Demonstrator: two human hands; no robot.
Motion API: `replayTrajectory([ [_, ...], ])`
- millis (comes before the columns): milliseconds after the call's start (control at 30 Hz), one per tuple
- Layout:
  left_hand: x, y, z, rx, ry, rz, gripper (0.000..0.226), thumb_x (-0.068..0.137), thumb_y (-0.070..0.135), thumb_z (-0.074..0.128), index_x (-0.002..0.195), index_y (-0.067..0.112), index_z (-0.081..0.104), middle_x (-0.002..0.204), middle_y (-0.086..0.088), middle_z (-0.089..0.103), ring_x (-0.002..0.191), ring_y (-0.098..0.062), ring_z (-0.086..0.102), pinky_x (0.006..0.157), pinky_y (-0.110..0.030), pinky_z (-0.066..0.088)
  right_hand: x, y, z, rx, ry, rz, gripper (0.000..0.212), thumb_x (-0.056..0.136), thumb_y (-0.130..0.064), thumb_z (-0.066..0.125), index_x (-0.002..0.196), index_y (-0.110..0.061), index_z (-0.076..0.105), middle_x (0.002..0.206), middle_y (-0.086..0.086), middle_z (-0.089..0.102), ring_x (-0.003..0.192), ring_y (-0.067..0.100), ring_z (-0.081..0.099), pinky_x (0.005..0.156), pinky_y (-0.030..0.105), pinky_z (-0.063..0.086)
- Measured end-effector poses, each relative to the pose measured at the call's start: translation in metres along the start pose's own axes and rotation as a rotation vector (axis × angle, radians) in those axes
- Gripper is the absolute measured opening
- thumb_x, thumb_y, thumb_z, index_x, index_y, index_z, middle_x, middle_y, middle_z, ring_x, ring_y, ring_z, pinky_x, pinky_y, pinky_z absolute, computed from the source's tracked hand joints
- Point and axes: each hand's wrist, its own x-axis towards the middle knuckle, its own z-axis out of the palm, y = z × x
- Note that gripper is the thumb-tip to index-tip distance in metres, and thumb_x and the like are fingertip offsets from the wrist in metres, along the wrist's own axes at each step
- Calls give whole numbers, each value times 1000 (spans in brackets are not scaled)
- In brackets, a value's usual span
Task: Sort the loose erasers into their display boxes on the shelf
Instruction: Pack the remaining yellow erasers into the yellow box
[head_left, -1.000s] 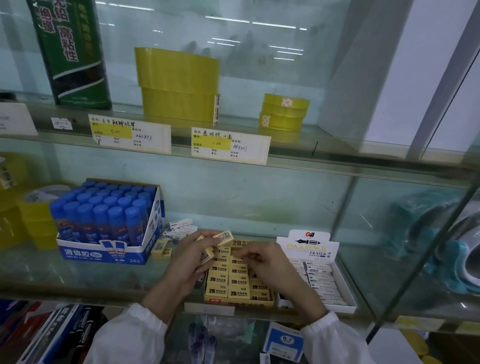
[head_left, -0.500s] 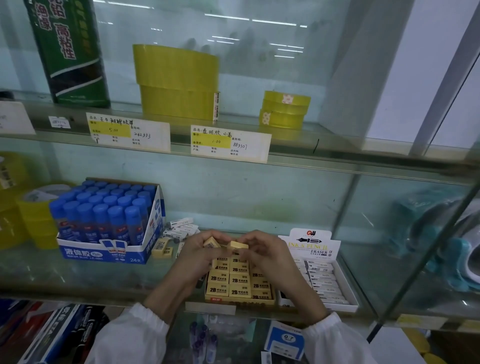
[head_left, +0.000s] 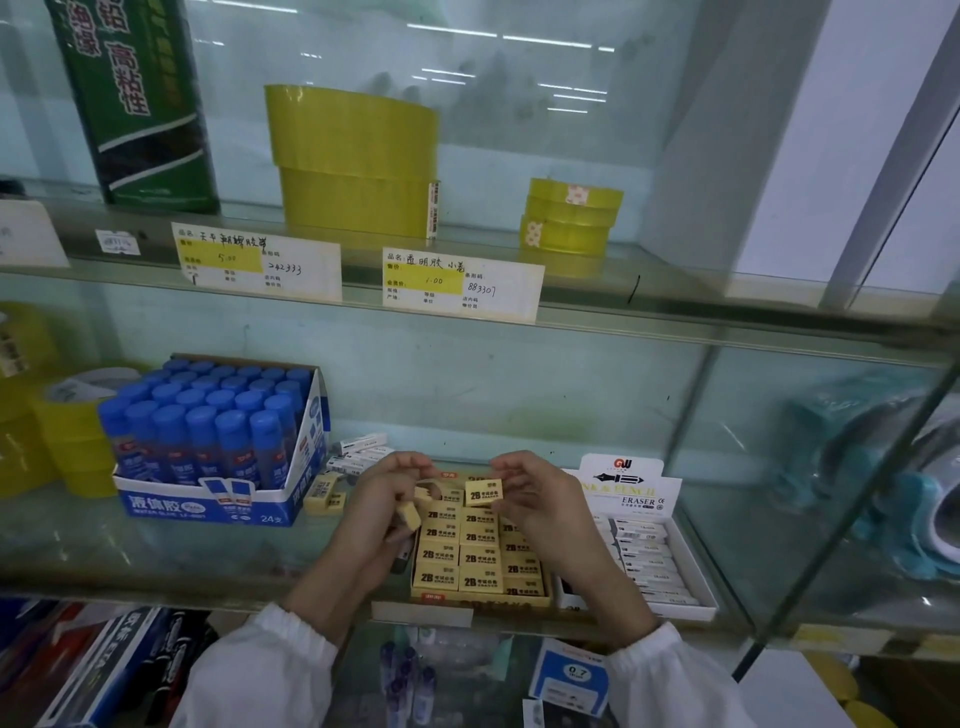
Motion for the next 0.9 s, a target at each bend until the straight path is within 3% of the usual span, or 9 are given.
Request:
replayTrajectory([
  [133,-2,2,2,-5,42,-31,30,81,-16,41,98,2,60,77,-9,69,45,-14,34,31,-19,20,4,3,4,-290,3,-86,25,84,-4,72,105,-16,71,107,-2,70,97,11,65,89,25,56],
  [200,-4,3,4,-10,46,-26,32,82,-17,42,103,0,60,85,-11,72,51,-16,52,31,-18,23,5,5,5,-374,-6,-115,22,84,-8,72,105,-15,74,108,-1,71,95,13,64,89,29,55],
  [300,-7,4,7,-38,42,0,32,90,-14,42,116,-1,56,106,-18,75,87,-24,74,32,-18,26,5,6,8,-422,-36,-162,19,88,-12,69,105,-13,76,112,-2,69,98,11,63,93,27,53],
  [400,-12,7,10,-19,22,33,26,99,-4,44,122,4,54,110,-17,76,78,-17,76,34,-19,26,4,9,8,-419,-63,-182,17,90,-11,66,103,-12,77,109,-5,62,96,6,57,89,17,50],
  [533,-11,5,10,12,-4,20,26,101,9,52,127,7,50,113,-8,77,91,-27,77,56,-30,37,2,10,3,-401,-54,-188,23,89,0,61,100,-12,78,103,-6,58,95,9,56,81,1,37],
  [633,-10,4,9,68,-22,12,32,98,18,59,122,-2,54,115,-7,76,89,-30,77,69,-43,38,1,6,3,-361,18,-201,24,91,-4,60,107,-15,74,102,-3,62,94,13,60,80,8,42],
  [733,-16,5,13,211,-84,35,25,94,20,66,113,5,69,106,-13,78,88,-35,75,83,-46,50,-3,-3,7,-342,-12,-332,36,88,-21,68,123,-27,63,106,-12,57,98,0,55,83,15,47],
  [800,-18,5,15,252,-94,59,22,90,18,71,108,7,74,95,-18,78,74,-30,74,69,-35,58,-4,-6,8,-360,-25,-384,42,85,-29,71,126,-32,59,108,-15,56,97,-6,51,82,12,45],
  [900,-20,6,18,331,-60,66,17,89,22,73,100,11,77,86,-13,79,66,-24,74,52,-23,56,-3,-8,5,-329,-12,-358,43,82,-35,74,123,-32,61,103,-19,57,88,-12,49,78,6,40],
])
